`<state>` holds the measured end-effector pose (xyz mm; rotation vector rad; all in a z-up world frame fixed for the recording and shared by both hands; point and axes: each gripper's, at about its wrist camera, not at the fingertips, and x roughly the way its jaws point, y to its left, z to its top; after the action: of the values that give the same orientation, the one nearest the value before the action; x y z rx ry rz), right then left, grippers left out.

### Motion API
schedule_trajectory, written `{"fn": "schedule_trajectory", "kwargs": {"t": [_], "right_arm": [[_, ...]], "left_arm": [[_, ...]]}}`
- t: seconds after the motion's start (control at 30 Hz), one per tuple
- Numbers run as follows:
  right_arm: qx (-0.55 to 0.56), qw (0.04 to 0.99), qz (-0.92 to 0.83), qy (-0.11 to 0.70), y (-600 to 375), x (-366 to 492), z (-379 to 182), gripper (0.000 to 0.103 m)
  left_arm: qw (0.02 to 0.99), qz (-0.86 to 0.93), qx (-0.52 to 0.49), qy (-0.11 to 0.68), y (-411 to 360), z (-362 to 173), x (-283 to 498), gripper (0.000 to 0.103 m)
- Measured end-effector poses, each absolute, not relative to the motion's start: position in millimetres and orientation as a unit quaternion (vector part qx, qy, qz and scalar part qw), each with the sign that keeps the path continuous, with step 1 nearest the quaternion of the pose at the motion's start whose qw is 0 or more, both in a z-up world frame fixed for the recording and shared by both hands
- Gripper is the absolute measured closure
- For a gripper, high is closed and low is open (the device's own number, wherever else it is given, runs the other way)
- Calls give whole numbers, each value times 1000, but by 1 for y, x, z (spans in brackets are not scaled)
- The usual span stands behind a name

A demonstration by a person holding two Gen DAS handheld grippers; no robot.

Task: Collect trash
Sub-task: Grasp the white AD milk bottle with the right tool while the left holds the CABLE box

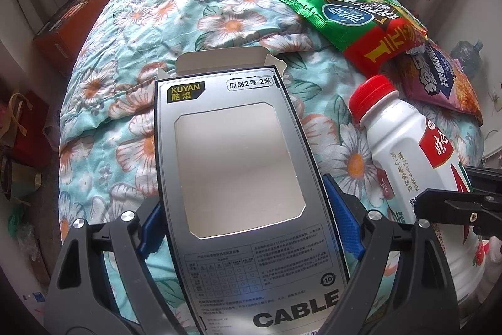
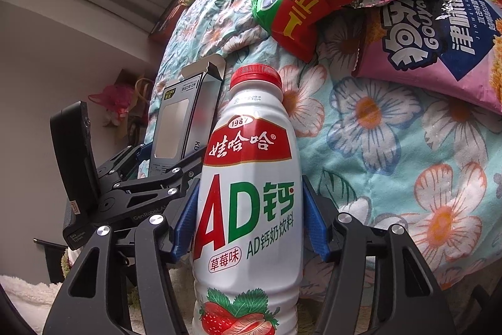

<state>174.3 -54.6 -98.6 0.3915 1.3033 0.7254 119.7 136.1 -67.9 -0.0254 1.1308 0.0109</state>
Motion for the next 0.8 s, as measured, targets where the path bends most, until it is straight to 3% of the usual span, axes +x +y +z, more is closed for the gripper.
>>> {"fn": "schedule_trajectory", "kwargs": {"t": [0.8], "right_arm": [[193, 746, 360, 527, -82, 149, -60, 45]], "left_arm": [[882, 13, -24, 471, 143, -11, 93, 20]]}}
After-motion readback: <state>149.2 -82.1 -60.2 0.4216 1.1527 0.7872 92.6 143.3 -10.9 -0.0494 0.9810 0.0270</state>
